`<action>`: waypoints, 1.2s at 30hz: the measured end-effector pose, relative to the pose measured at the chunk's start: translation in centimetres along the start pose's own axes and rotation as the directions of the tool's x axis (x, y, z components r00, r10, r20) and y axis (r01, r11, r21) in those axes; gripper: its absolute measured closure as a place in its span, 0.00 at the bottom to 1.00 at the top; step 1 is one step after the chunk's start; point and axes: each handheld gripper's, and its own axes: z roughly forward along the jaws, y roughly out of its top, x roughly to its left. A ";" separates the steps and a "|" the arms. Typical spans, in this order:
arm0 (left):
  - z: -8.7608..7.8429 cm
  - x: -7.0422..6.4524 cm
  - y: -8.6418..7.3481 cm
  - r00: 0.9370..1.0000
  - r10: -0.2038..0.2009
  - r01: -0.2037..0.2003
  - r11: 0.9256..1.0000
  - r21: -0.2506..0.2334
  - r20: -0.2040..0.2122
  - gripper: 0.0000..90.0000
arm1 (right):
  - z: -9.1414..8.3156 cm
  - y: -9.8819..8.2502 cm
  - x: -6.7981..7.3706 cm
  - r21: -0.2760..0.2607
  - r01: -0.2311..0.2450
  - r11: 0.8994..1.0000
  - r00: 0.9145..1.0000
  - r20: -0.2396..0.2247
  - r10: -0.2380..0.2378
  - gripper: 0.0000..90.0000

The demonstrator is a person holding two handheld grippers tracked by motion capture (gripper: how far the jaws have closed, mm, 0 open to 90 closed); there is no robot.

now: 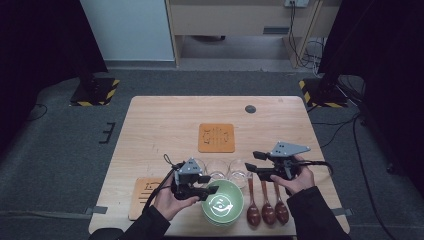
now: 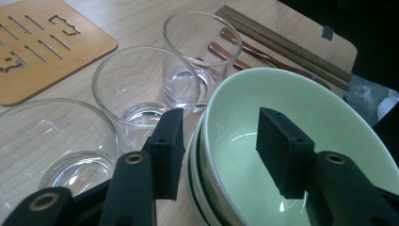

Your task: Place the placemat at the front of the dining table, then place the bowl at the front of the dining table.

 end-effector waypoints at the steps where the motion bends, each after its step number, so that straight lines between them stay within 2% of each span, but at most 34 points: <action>1: 0.1 -0.1 0.0 1.000 0.007 -0.007 1.000 0.007 -0.004 0.60 | 0.1 0.0 0.0 0.006 0.001 1.000 1.000 0.001 -0.001 0.51; 6: 0.4 -0.5 0.2 1.000 0.023 -0.023 0.999 0.032 -0.006 0.66 | 0.1 -0.1 0.1 0.007 0.006 1.000 1.000 0.001 -0.006 0.51; 8: 0.5 -0.6 0.2 0.999 0.037 -0.036 0.999 0.038 -0.021 0.66 | 0.1 -0.1 0.1 0.011 0.007 1.000 1.000 0.001 -0.007 0.51; 16: 0.7 -0.7 0.6 0.998 0.052 -0.050 0.997 0.055 -0.034 0.73 | 0.2 -0.1 0.1 0.016 0.012 1.000 1.000 0.001 -0.012 0.52; 24: 0.7 -0.6 0.9 0.997 0.050 -0.045 0.996 0.080 -0.061 0.84 | 0.2 -0.2 0.1 0.023 0.019 1.000 1.000 0.005 -0.019 0.52; 29: 0.7 -0.6 1.0 0.993 0.076 -0.068 0.993 0.092 -0.089 0.93 | 0.4 -0.2 0.2 0.022 0.016 1.000 1.000 0.001 -0.016 0.52; 36: 0.7 -0.9 1.0 0.991 0.080 -0.070 0.993 0.095 -0.105 0.94 | 0.4 -0.2 0.4 0.015 0.007 1.000 1.000 -0.018 -0.007 0.52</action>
